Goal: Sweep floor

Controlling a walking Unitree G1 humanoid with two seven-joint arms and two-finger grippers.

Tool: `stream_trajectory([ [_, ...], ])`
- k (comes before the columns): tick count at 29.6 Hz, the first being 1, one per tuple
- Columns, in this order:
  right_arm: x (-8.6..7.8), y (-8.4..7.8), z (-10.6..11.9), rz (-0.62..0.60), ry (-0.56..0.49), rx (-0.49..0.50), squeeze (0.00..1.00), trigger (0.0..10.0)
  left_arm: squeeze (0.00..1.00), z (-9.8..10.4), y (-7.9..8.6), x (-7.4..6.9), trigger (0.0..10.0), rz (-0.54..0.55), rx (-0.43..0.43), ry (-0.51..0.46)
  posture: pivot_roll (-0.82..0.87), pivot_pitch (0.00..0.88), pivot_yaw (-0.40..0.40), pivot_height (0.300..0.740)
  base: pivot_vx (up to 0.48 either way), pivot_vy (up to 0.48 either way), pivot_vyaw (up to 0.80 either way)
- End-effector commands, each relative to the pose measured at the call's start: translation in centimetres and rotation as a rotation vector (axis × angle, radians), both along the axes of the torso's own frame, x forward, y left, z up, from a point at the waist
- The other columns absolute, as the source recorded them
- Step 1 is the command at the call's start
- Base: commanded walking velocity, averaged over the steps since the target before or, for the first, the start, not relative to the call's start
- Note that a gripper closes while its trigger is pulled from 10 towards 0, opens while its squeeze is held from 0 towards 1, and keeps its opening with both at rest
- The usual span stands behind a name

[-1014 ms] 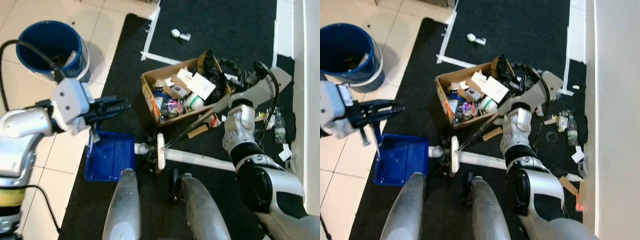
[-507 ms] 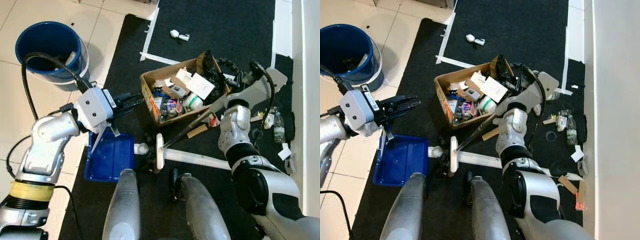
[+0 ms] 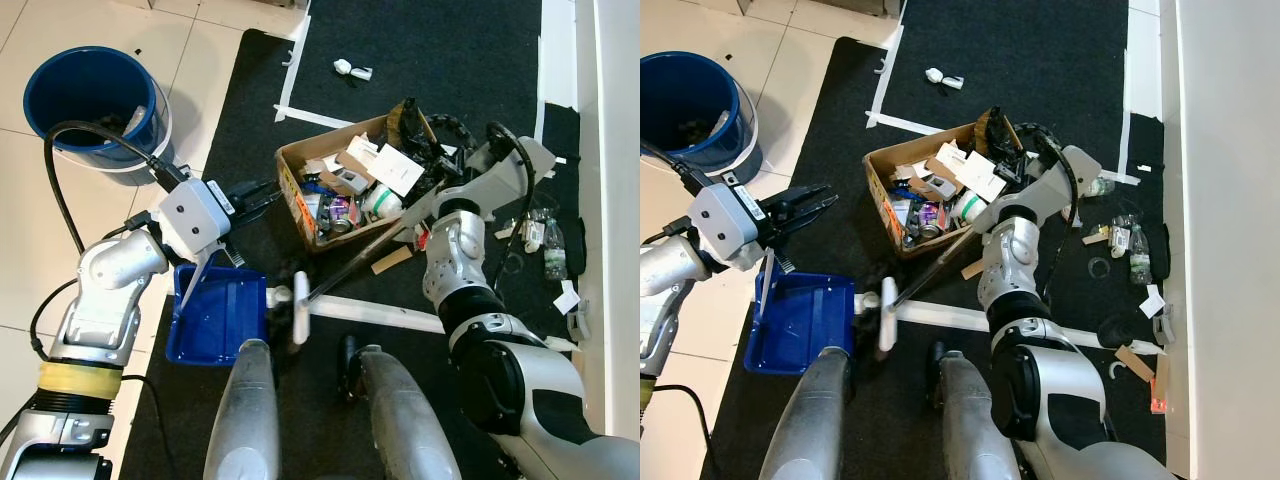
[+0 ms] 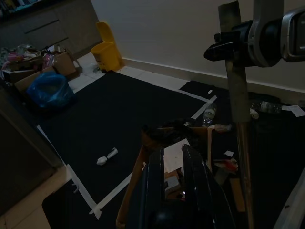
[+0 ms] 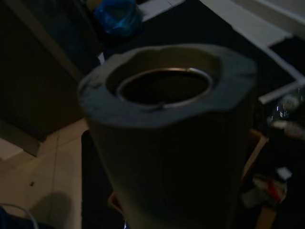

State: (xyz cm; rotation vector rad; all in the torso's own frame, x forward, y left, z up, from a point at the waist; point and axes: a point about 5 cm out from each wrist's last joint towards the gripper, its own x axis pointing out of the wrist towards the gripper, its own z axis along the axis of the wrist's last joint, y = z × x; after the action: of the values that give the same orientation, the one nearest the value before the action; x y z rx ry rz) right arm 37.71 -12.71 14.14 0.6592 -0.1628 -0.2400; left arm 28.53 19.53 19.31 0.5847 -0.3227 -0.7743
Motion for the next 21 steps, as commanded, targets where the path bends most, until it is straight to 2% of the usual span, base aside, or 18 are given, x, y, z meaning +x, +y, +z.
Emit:
stream_trajectory([
  [1, -0.19, 0.38, -0.83, -0.001, 0.036, 0.113, 0.00, 10.0, 0.00, 0.02, -0.82, -0.26, 10.0, -0.023, -0.020, -0.063, 0.18, 0.389, -0.157, 0.740, 0.000, 0.000, 0.00],
  [10, 0.11, 0.16, -0.46, 0.016, 0.031, 0.150, 0.00, 10.0, 0.00, 0.03, -0.96, -0.17, 10.0, -0.027, -0.020, -0.071, 0.18, 0.386, -0.157, 0.740, 0.000, 0.000, 0.00],
  [18, 0.28, -0.04, -0.63, 0.011, 0.064, 0.283, 0.00, 10.0, 0.00, -0.13, -1.11, -0.03, 10.0, -0.035, -0.016, -0.075, 0.17, 0.385, -0.154, 0.740, 0.000, 0.000, 0.00],
  [21, 0.33, -0.09, -0.63, 0.010, 0.068, 0.302, 0.00, 10.0, 0.00, -0.14, -1.15, -0.01, 10.0, -0.037, -0.015, -0.074, 0.17, 0.383, -0.153, 0.740, 0.000, 0.000, 0.00],
])
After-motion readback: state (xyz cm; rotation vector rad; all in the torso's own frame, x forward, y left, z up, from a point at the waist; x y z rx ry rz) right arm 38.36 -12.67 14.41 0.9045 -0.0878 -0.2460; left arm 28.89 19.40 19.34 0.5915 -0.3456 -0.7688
